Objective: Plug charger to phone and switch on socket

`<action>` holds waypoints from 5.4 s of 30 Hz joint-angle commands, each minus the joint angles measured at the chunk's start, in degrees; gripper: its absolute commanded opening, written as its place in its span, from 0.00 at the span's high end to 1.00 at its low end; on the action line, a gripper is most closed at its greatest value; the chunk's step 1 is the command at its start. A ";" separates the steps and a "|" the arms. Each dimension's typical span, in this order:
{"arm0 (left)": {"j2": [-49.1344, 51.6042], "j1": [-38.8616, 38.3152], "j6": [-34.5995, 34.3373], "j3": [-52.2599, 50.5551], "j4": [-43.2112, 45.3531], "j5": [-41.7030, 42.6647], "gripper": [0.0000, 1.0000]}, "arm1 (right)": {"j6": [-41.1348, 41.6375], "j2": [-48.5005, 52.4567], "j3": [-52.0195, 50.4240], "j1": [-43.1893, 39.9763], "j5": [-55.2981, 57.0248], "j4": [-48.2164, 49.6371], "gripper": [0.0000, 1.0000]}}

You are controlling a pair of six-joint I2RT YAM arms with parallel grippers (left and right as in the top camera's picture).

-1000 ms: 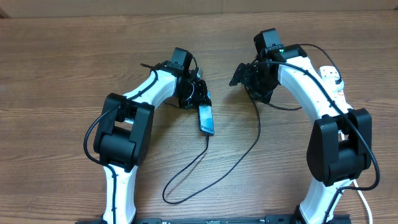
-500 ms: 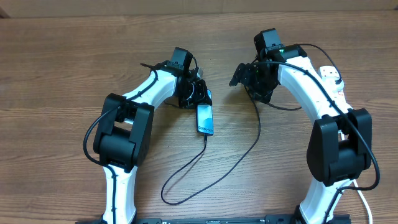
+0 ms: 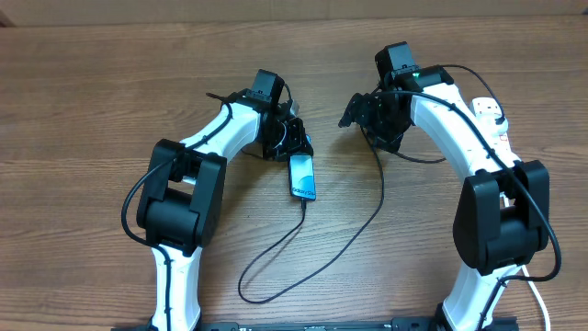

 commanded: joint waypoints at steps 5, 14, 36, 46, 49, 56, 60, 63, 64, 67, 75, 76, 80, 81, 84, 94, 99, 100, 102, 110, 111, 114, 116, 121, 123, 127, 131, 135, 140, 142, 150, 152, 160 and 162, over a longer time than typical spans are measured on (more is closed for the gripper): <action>-0.94 -0.66 0.90 -0.39 -1.07 -3.19 0.71 | -0.33 -1.66 0.81 0.04 -0.26 0.33 0.15; -0.94 -0.66 0.90 -0.39 -1.73 -3.82 0.66 | -0.31 -1.66 0.81 0.04 -0.26 0.33 0.15; -0.94 -0.63 0.90 -0.39 -5.57 -6.62 0.65 | -0.31 -1.66 0.81 0.04 -0.26 0.52 0.15; -0.94 -0.63 0.90 -0.39 -6.01 -6.64 0.50 | -0.33 -1.66 0.81 0.04 -0.26 0.50 0.15; -0.94 -0.66 0.90 -0.39 -6.08 -6.64 0.50 | -0.33 -1.66 0.81 0.04 -0.26 0.50 0.15; -0.94 -0.66 0.87 -0.39 -6.95 -8.02 0.52 | -0.33 -1.66 0.81 0.04 -0.26 0.48 0.15; -0.94 -0.72 0.92 -0.39 -8.50 -10.32 0.52 | -0.33 -1.66 0.81 0.04 -0.26 0.48 0.15; -0.94 -0.72 1.57 -0.39 -9.42 -11.21 0.47 | -0.33 -1.66 0.81 0.04 -0.26 0.48 0.15; -0.94 -0.70 2.05 -0.39 -9.60 -11.17 0.45 | -0.33 -1.66 0.81 0.04 -0.26 0.48 0.15; -0.94 -0.70 2.99 -0.39 -9.94 -11.37 0.43 | -0.35 -1.66 0.81 0.04 -0.24 0.46 0.15; -1.79 0.11 6.73 1.51 -14.36 -16.00 0.38 | -0.74 -1.66 0.74 0.04 -0.15 0.48 0.15; -2.03 0.31 6.95 2.51 -16.04 -17.84 0.38 | -0.74 -1.66 0.72 0.04 0.09 0.50 0.15; -3.96 0.44 6.95 7.19 -23.12 -27.15 0.38 | -0.74 -1.66 0.72 0.04 1.11 0.48 0.14; -4.74 0.44 6.95 8.83 -25.33 -29.62 0.38 | -0.72 -1.66 0.72 0.04 1.29 0.48 0.14; -7.26 0.31 6.93 13.00 -30.53 -34.21 0.38 | -0.72 -1.66 0.72 0.04 1.31 0.50 0.14; -27.08 -1.16 6.91 16.63 -40.39 -36.37 0.33 | -0.70 -1.66 0.72 0.04 1.33 0.76 0.00; -33.24 -1.22 6.91 16.63 -42.27 -36.37 0.00 | -0.70 -1.66 0.72 0.04 1.31 1.42 0.00; -33.86 -1.22 6.91 16.63 -42.27 -36.37 0.01 | -0.70 -1.66 0.72 0.04 1.31 1.49 0.00; -34.45 -1.22 6.91 16.63 -42.23 -36.37 0.00 | -0.70 -1.66 0.72 0.04 1.31 1.55 0.00; -33.99 -1.22 6.91 16.61 -41.59 -36.37 0.00 | -0.72 -1.66 0.72 0.04 1.22 1.36 0.00; -33.99 -1.22 6.91 16.61 -41.57 -36.35 0.00 | -0.74 -1.66 0.74 0.04 1.05 1.55 0.00; -33.99 -1.22 6.91 16.61 -41.59 -36.37 0.00 | -3.08 -1.66 2.14 -0.59 -0.28 1.77 0.00; -33.99 -1.20 6.91 16.61 -41.57 -36.37 0.00 | -5.14 -1.68 4.28 -1.70 -0.90 1.22 0.00; -33.99 -1.22 6.91 16.61 -41.57 -36.37 0.01 | -8.52 -1.70 12.68 -6.34 -0.66 -2.78 0.00; -33.97 -1.22 6.91 16.61 -41.57 -36.37 0.00 | -10.86 -1.70 16.26 -8.79 -0.66 -4.24 0.00; -33.99 -1.20 6.91 16.61 -41.59 -36.37 0.00 | -14.75 -1.70 21.92 -14.73 -0.24 -6.32 0.00; -33.99 -1.22 6.91 16.61 -41.57 -36.37 0.00 | -20.90 -1.70 22.82 -20.83 -0.17 -6.32 0.00; -33.99 -1.22 6.91 16.61 -41.57 -36.37 0.01 | -23.02 -1.70 22.80 -27.41 2.93 -7.28 0.00; -33.99 -1.20 6.91 16.61 -41.57 -36.37 0.01 | -23.08 -1.68 22.47 -36.17 6.69 -9.14 0.00; -33.99 -1.22 6.91 16.61 -41.59 -36.37 0.01 | -23.12 -1.64 21.75 -38.47 7.93 -9.33 0.00; -33.99 -1.22 6.91 16.61 -41.57 -36.37 0.00 | -29.79 -1.60 14.93 -43.10 6.16 -6.14 0.00; -33.99 -1.22 6.91 16.61 -41.57 -36.37 0.00 | -33.51 -1.60 12.87 -43.08 4.11 -5.11 0.00; -33.99 -1.22 6.91 16.61 -41.57 -36.37 0.00 | -36.54 -1.57 7.10 -43.08 -0.42 -1.46 0.00; -33.99 -1.20 6.91 16.61 -41.57 -36.37 0.00 | -36.54 -1.57 5.55 -43.08 -1.66 0.13 0.00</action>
